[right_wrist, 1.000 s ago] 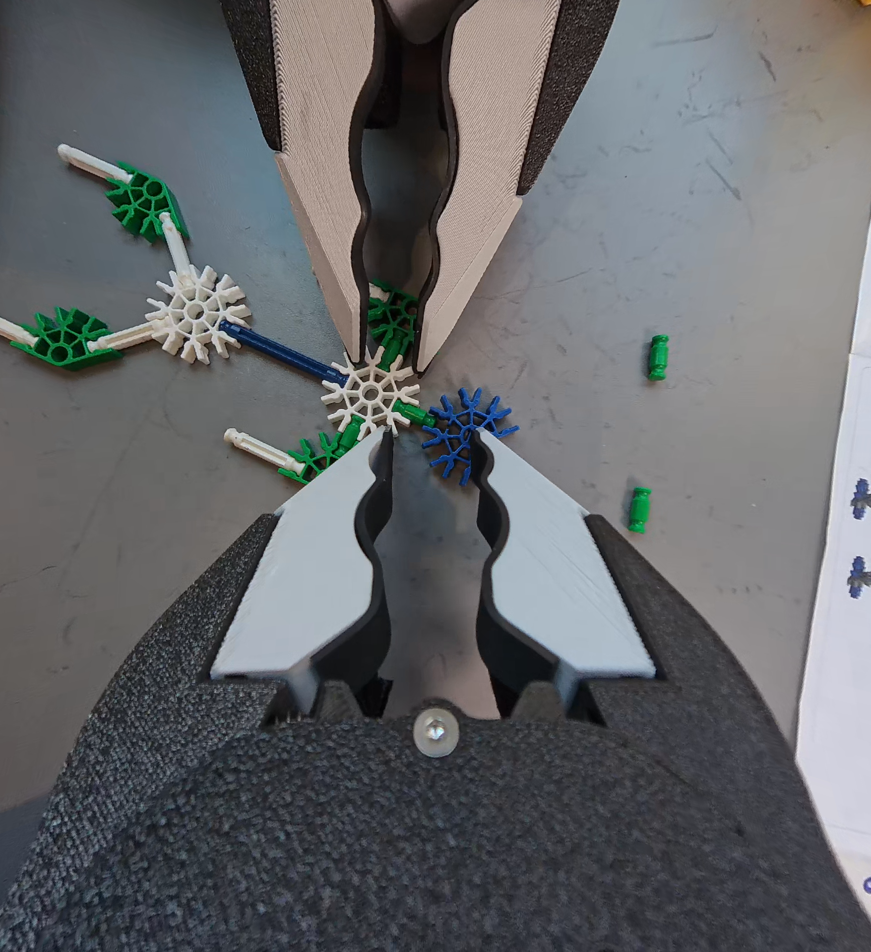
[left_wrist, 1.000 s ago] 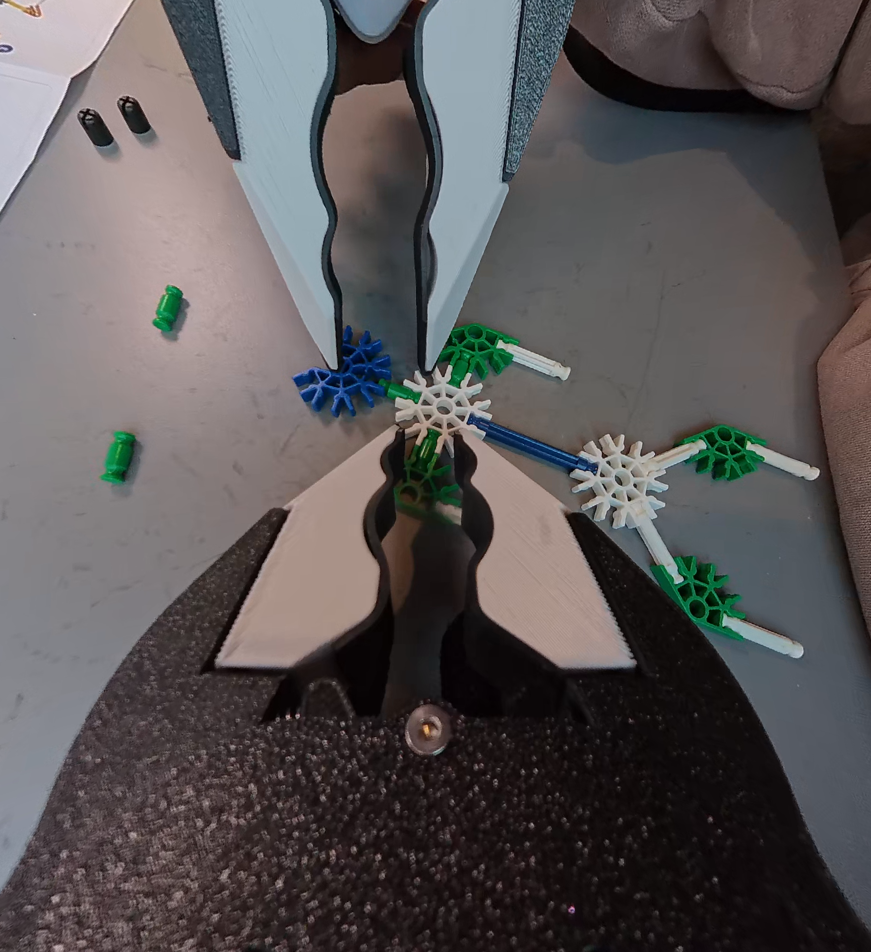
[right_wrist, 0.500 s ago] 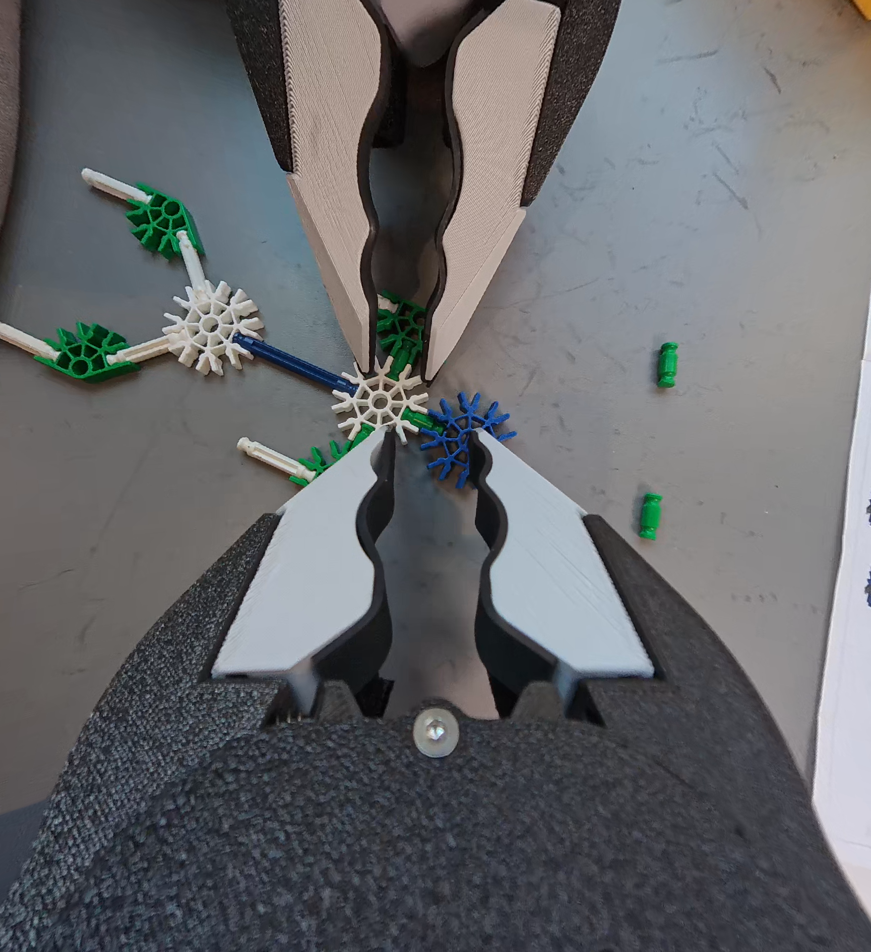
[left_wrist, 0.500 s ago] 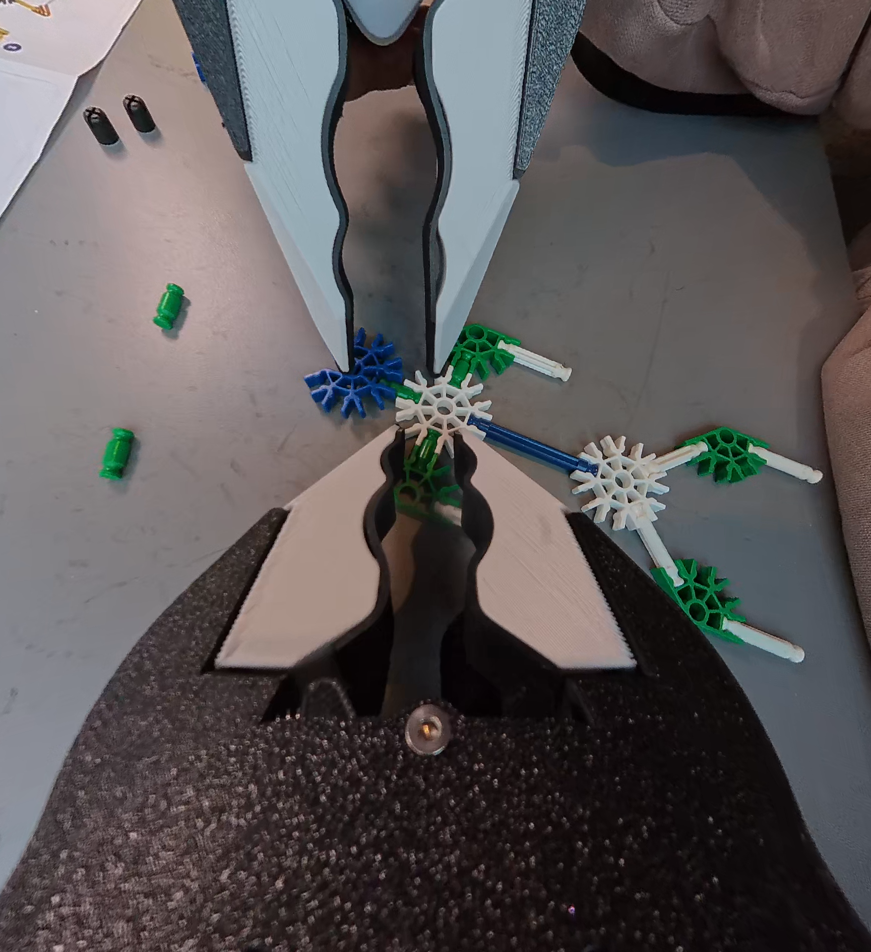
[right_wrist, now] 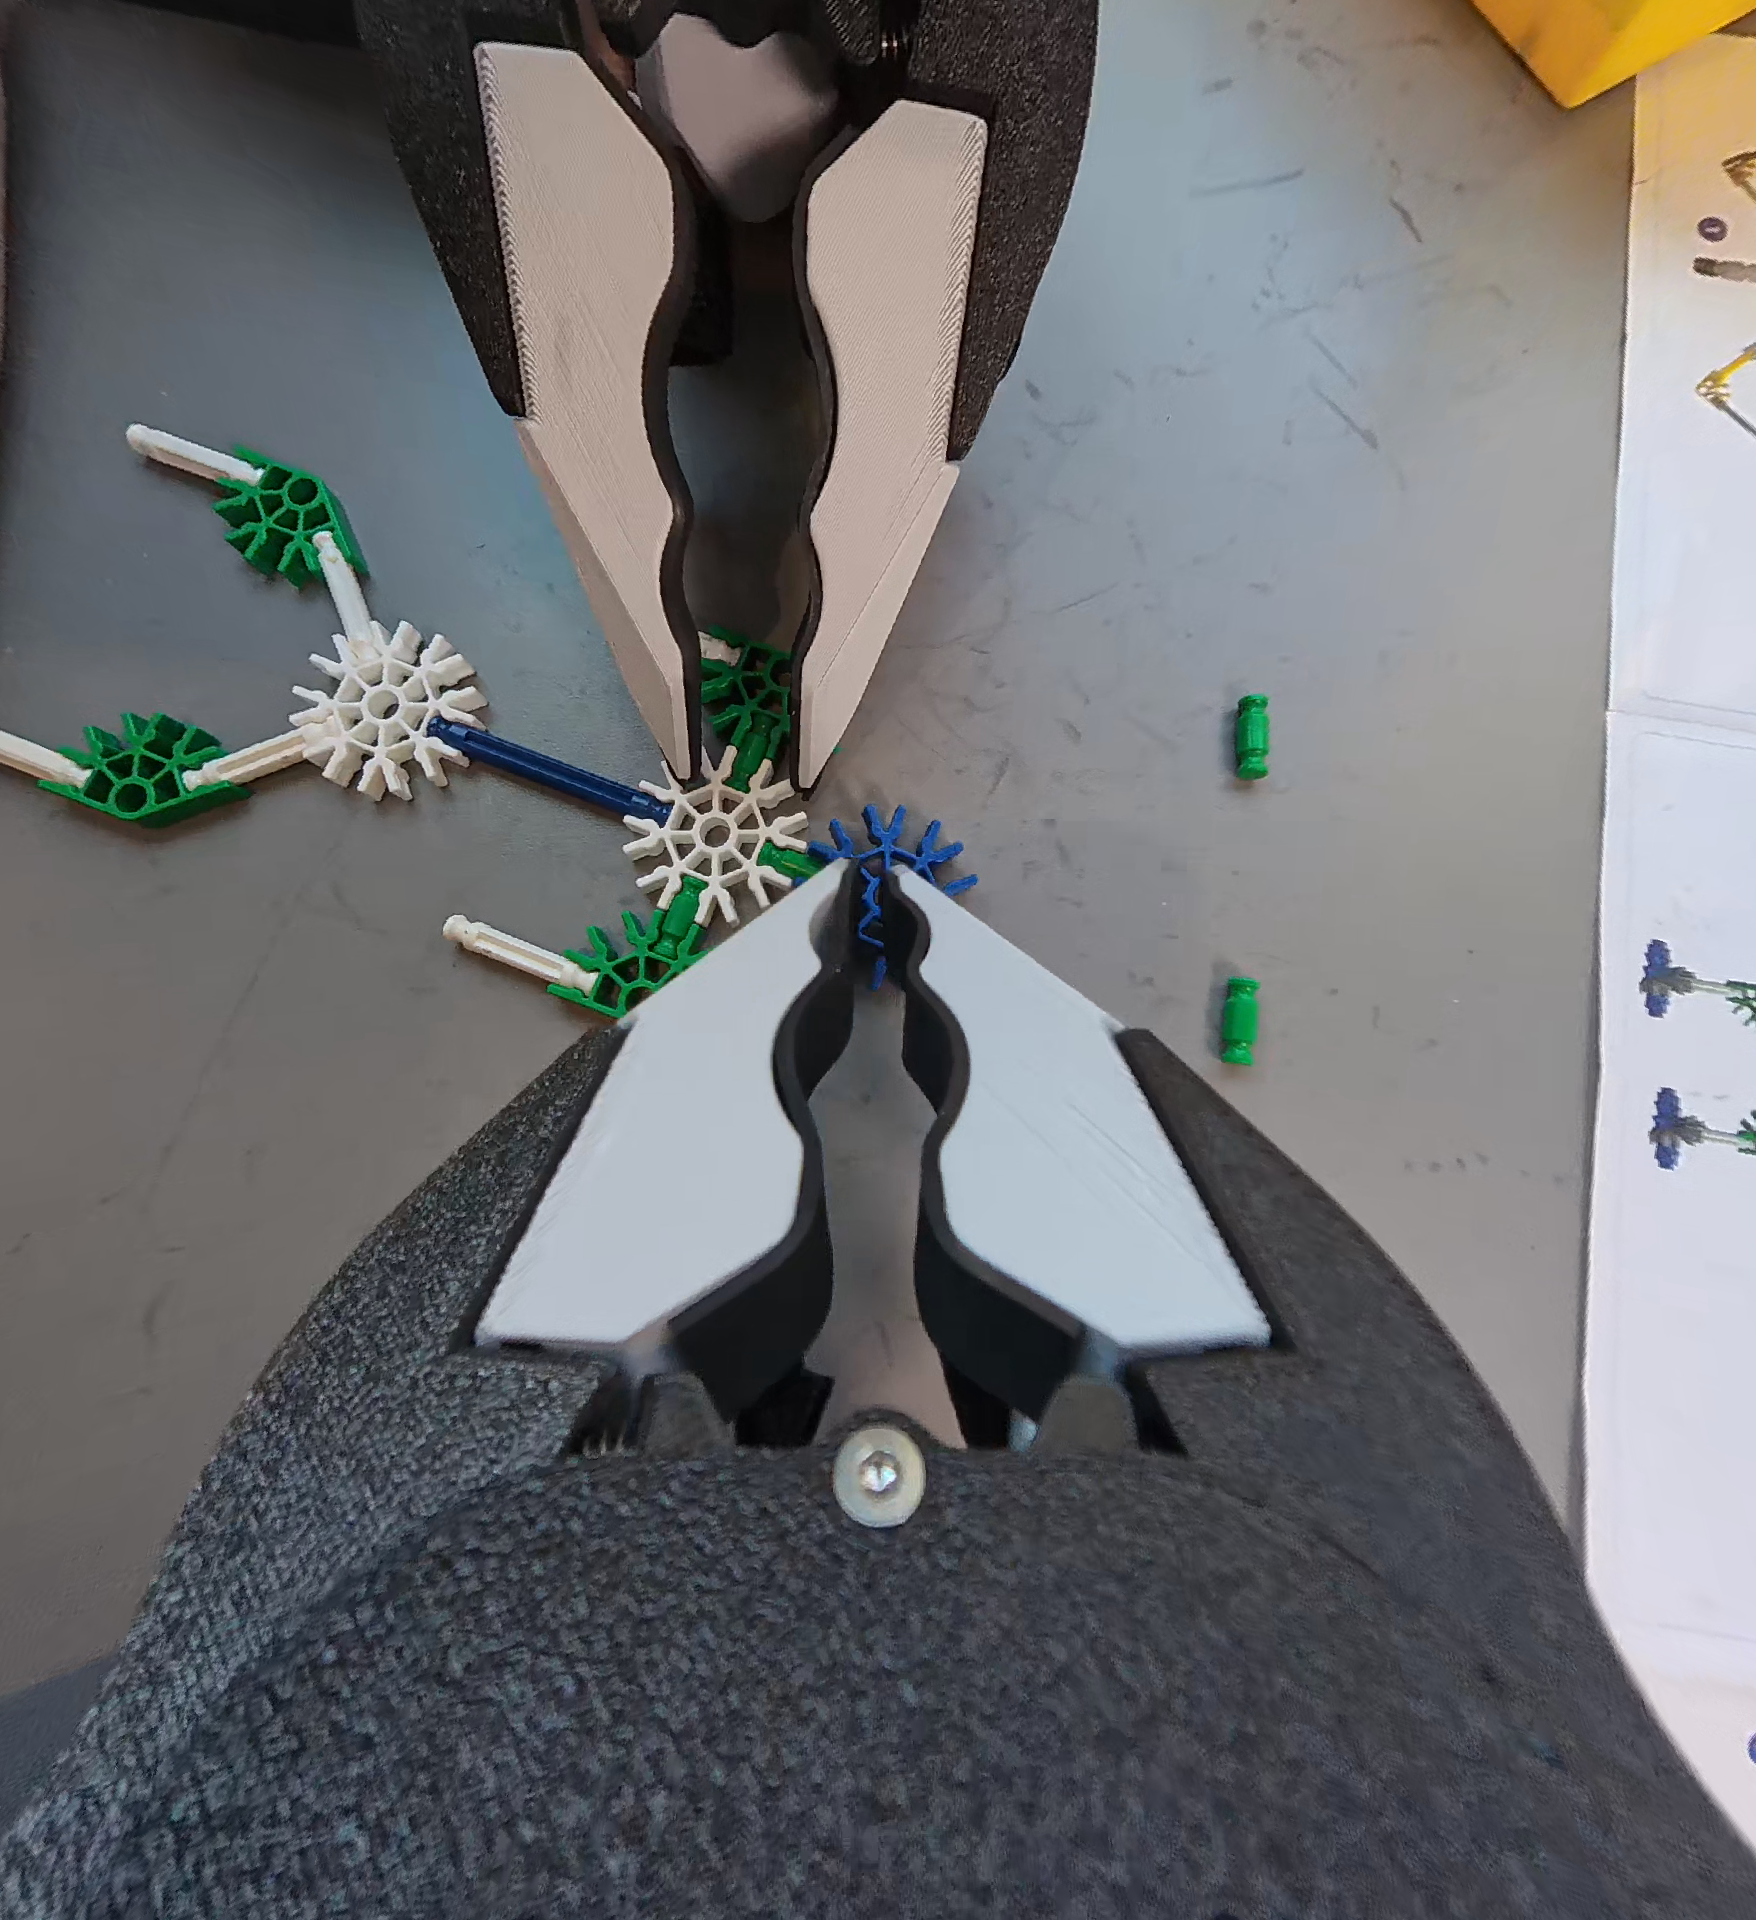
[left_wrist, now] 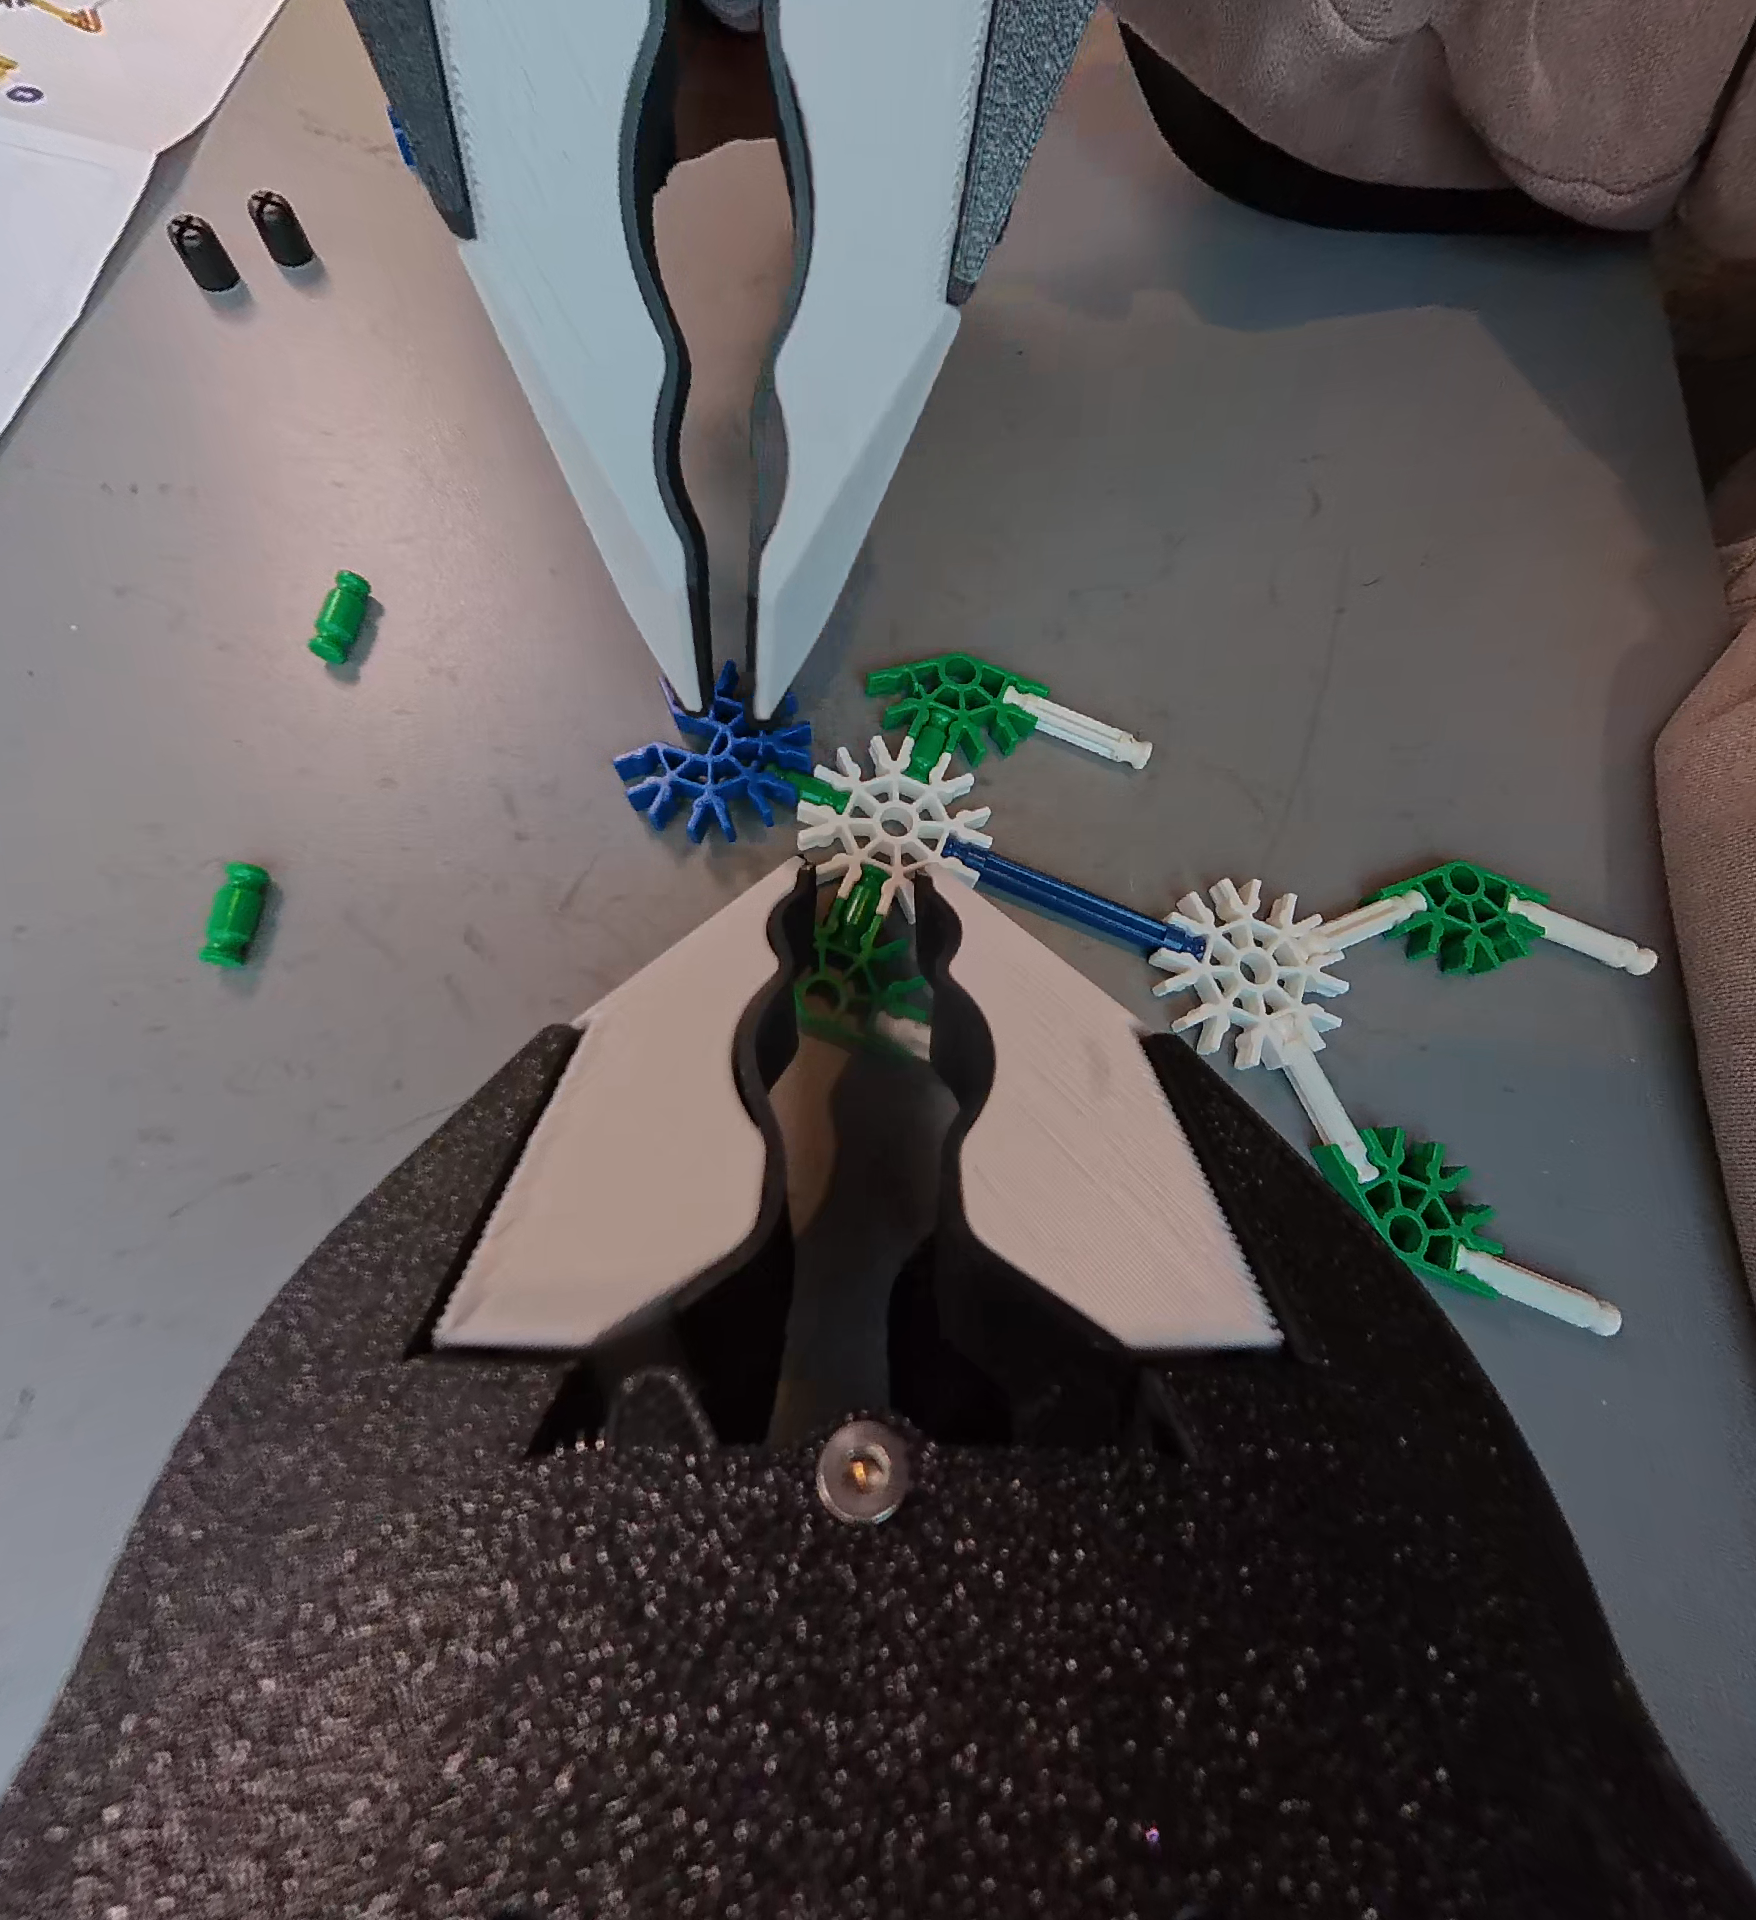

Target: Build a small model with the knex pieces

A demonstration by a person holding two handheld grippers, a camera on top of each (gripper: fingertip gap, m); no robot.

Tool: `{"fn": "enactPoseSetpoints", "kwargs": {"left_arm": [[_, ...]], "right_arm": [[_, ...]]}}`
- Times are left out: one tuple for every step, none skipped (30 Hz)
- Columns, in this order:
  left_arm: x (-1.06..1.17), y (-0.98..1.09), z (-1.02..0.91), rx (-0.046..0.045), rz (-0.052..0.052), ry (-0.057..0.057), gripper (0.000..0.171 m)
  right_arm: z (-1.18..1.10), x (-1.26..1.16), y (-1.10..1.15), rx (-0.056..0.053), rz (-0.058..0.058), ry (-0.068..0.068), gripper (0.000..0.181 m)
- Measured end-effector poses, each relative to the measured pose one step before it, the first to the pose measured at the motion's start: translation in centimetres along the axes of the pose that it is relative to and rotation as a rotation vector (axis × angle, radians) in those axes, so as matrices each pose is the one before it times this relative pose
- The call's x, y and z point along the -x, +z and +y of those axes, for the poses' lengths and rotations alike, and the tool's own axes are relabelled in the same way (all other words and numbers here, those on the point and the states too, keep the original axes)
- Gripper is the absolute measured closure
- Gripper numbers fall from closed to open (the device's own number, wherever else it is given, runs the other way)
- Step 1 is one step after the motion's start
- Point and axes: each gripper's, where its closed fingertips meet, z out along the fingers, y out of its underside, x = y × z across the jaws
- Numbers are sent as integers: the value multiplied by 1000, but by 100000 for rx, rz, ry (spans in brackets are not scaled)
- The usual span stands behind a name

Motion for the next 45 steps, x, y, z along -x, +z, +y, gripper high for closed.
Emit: {"fn": "enactPoseSetpoints", "kwargs": {"left_arm": [[4, -2, -1, 1, 42, -56, 154], [-8, -6, -7, 1, 27, -38, 154], [3, 0, 0, -1, -12, 14, 154], [5, 0, -1, -6, -25, 18, 154], [3, 1, -3, -19, -21, -5, 154], [6, 2, -4, -31, -45, -10, 154], [-6, 4, -4, -32, -53, 1, 154], [4, -1, -1, -44, -63, 34, 154], [0, -5, -10, -59, -124, 72, 154], [7, 0, 0, -42, -174, 55, 154], [-1, -5, 7, -30, -197, -3, 154], [6, -5, 6, -37, -223, 46, 154], [-6, -7, 11, -40, -253, 127, 154], [5, 1, 2, -34, -235, 114, 154], [-8, -4, 8, -25, -179, 137, 154], [-16, -2, 8, 8, -66, 147, 154], [-14, -8, 7, -22, 19, 42, 154], [5, -5, 9, -82, -45, -113, 154], [-5, 1, 1, -39, -206, 25, 154], [2, -5, 12, -38, -414, 318, 154], [1, -6, 0, -39, -447, 352, 154], [-13, -6, 13, 8, -225, 184, 154], [-30, -16, 20, 76, 182, -59, 154], [-53, -41, 37, 118, 588, -260, 153], [-54, -52, 58, 161, 753, -344, 153], [-37, -50, 67, 142, 658, -412, 153], [-13, -59, 44, 46, 345, -350, 153], [-2, -18, 27, -29, -66, -45, 153], [11, -6, 0, -42, -419, 346, 153], [9, 10, 1, -60, -466, 499, 153], [-1, -14, 2, -85, -340, 344, 153], [1, -2, 3, -55, -217, 190, 153], [0, 3, -2, -16, -80, 36, 153], [15, 1, -6, 5, 54, -177, 153], [17, 10, -3, 11, 127, -326, 153], [37, -2, -8, -3, 28, -318, 153], [38, 4, -11, -34, -128, -224, 153], [29, -5, -3, -44, -113, -108, 153], [20, 4, -9, -62, -157, -33, 153], [55, 5, -15, -99, -330, -80, 153], [73, 9, -10, -107, -331, -240, 153], [50, 3, -16, -51, -111, -418, 153], [35, 6, -1, 45, 99, -526, 153], [11, -12, 4, 111, 269, -610, 153], [7, -8, 0, 78, 200, -605, 153]], "right_arm": [[-15, 43, 117, 708, 4, 56, 181], [-37, 93, 145, 934, -177, -41, 181], [-24, 45, 159, 1235, -9, -19, 181], [-14, 73, 142, 1453, -265, -125, 181], [2, 56, 132, 1684, -317, -78, 181], [140, 85, 151, 2593, -568, 27, 181], [165, 118, 150, 2789, -662, -166, 181], [31, -16, 1, 2343, 11, -577, 181], [12, -7, 13, 2834, -34, -559, 181], [-8, -10, 37, 3090, 29, -666, 181], [-20, -5, 38, 3117, -125, -472, 181], [-3, 0, 33, 3007, -329, -73, 181], [15, 15, 19, 2977, -456, 310, 181], [14, 16, 17, 2843, -338, 59, 181], [17, 17, 37, 2673, -161, -660, 181], [101, 111, 196, 2671, -704, -1039, 181], [0, 5, 0, 1087, -619, -136, 181], [0, 3, 2, -144, -571, -398, 181], [18, 3, -3, -852, -693, 549, 181], [1, 9, 3, -957, -451, 930, 181], [-13, 8, 6, -634, 213, -74, 181], [-27, 11, 7, -314, 404, -150, 181], [-85, 16, 33, -584, 282, -24, 181], [-108, 22, 35, -1001, 114, 546, 181], [-190, -4, 65, -1603, 476, 601, 181], [-221, -55, 71, -2261, 1136, 197, 181], [-139, -50, 31, -2716, 1305, -250, 181], [-1, -78, -71, -2728, 1572, -1068, 181], [38, -96, -187, -2960, 1745, 530, 181], [-174, -217, -416, -4730, 1948, 2723, 179], [-554, -234, -687, -7523, 1643, 3904, 175], [-570, -291, -823, -7905, 1981, 4015, 174], [-274, -485, -816, -6173, 3449, 3206, 174], [107, -602, -705, -3962, 4634, 2001, 173], [407, -452, -563, -2341, 4011, 1498, 173], [517, -230, -442, -1739, 2736, 1703, 172], [501, -204, -359, -1776, 2479, 1791, 170], [449, -368, -334, -1886, 3298, 1429, 169], [370, -585, -294, -2057, 4216, 940, 168], [261, -744, -271, -2234, 4687, 834, 167], [156, -821, -225, -1847, 4552, 1243, 165], [93, -793, -171, -1238, 4013, 1271, 163], [8, -710, -150, -835, 3547, 598, 161], [-83, -600, -134, -940, 3171, -296, 161], [-130, -450, -110, -1112, 2534, -590, 160]]}}
